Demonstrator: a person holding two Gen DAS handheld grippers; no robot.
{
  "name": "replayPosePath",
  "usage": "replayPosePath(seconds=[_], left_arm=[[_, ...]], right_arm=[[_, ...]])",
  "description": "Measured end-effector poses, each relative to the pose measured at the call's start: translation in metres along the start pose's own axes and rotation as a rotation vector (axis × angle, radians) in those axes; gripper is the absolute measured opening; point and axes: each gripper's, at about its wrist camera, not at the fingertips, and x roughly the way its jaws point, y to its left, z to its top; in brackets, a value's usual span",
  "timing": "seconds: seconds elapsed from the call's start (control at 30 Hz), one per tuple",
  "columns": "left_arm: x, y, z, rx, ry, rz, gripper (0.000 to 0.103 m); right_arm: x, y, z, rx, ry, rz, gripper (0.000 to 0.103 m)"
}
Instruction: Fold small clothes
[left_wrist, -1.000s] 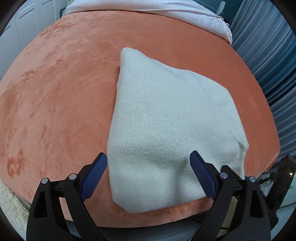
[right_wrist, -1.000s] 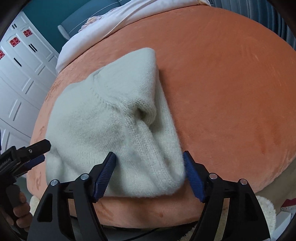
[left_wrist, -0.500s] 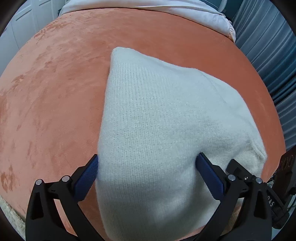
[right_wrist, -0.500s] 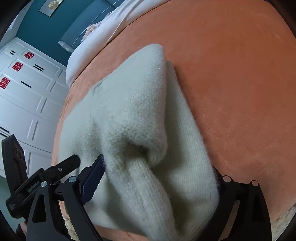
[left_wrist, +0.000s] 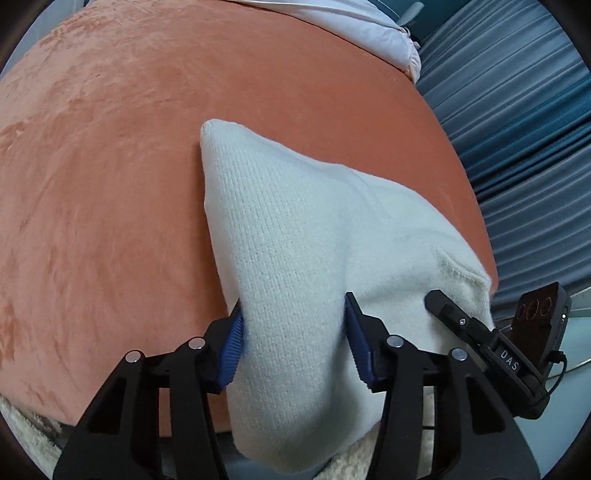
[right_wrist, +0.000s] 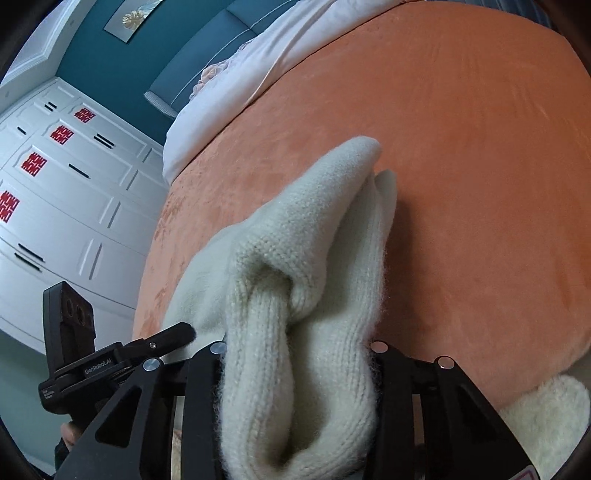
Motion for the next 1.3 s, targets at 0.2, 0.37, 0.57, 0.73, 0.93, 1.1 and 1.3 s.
replayPosePath(seconds=[0.2, 0.37, 0.57, 0.73, 0.93, 1.1, 1.3], left_arm=[[-0.024, -0.004, -0.055, 0.006, 0.035, -0.045, 0.042], [-0.053, -0.010, -0.051, 0.029, -0.025, -0.076, 0.035], [-0.098, -0.009, -0.030, 0.059, -0.140, -0.123, 0.031], [-0.140, -0.005, -0.015, 0.061, -0.243, -0.145, 0.029], [-0.233, -0.006, 0.003, 0.155, -0.463, -0.135, 0.029], [-0.234, 0.023, 0.014, 0.165, -0.546, 0.029, 0.053], [-0.117, 0.134, 0.005, -0.053, -0.282, 0.330, 0.061]], right_arm=[[-0.046, 0.002, -0.058, 0.034, 0.013, -0.001, 0.035], [-0.065, 0.030, -0.067, -0.020, -0.032, -0.016, 0.033], [-0.090, 0.072, -0.056, -0.105, -0.126, 0.030, 0.032], [-0.100, 0.121, -0.043, -0.228, -0.205, 0.046, 0.032], [-0.120, 0.193, -0.020, -0.380, -0.342, 0.175, 0.032], [-0.080, 0.204, -0.006, -0.412, -0.308, 0.250, 0.043], [0.047, 0.130, -0.043, -0.269, -0.036, -0.045, 0.025]])
